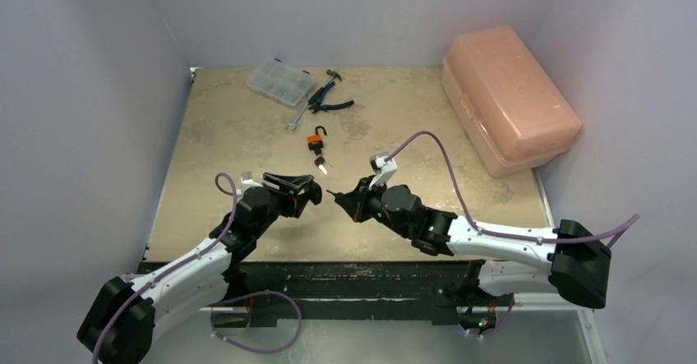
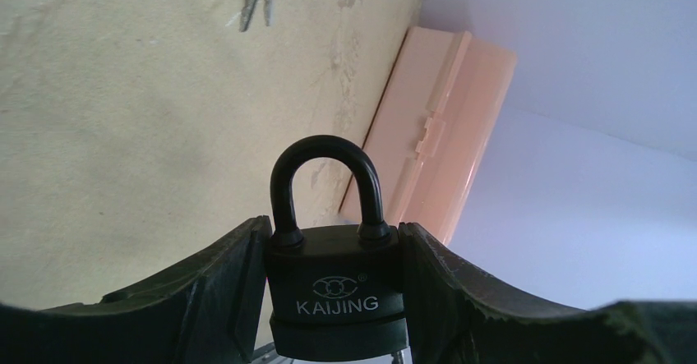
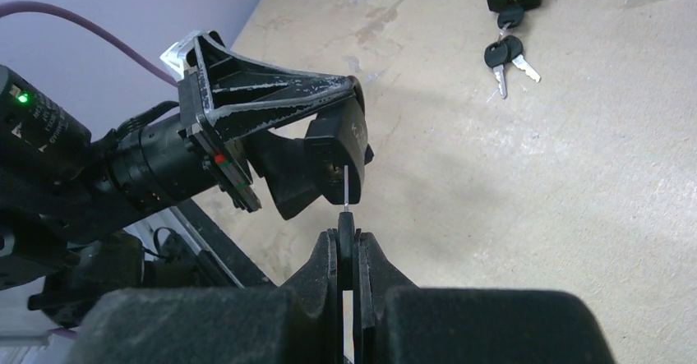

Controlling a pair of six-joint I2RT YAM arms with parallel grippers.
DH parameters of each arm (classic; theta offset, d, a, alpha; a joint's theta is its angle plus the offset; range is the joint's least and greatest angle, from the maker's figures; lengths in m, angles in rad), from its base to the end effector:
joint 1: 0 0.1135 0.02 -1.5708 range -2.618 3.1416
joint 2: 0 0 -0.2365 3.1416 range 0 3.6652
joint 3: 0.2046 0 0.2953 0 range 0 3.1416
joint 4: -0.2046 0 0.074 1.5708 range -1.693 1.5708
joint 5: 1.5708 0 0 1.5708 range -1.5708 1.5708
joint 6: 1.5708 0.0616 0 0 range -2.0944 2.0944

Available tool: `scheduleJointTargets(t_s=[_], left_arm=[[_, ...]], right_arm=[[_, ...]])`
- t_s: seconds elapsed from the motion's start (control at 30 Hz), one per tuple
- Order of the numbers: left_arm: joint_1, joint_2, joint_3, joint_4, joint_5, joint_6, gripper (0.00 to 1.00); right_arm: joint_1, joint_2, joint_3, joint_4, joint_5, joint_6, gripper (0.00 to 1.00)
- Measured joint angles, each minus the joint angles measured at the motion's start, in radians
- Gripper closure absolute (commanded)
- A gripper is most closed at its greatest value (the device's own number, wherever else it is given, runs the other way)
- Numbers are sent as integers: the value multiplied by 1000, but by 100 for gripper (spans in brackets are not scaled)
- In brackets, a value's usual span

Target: Unlock with the key

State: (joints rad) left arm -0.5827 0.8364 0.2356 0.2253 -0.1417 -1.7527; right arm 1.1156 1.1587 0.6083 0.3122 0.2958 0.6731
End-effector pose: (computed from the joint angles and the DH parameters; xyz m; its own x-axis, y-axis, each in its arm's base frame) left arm 0.2215 -0.1355 0.1256 -0.3725 -0.9206 0.1174 -0.3799 0.0359 -0.9243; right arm 0.1622 0.2905 0.1987 -0.5391 0.2551 -0.8027 -0.5097 0.6599 0.5520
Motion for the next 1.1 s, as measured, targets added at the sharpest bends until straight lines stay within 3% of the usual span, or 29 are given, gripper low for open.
scheduleJointTargets(t_s=[0.27, 0.73, 1.1], left_arm=[[0, 4, -115, 44, -1, -37, 100], [0, 25, -120, 66, -21, -51, 100], [0, 37, -120, 66, -32, -61, 100]], right_arm=[[9, 67, 0, 28, 2, 1, 100], [33, 208, 15, 79, -12, 16, 100], [43, 230, 17, 107, -26, 23, 100]])
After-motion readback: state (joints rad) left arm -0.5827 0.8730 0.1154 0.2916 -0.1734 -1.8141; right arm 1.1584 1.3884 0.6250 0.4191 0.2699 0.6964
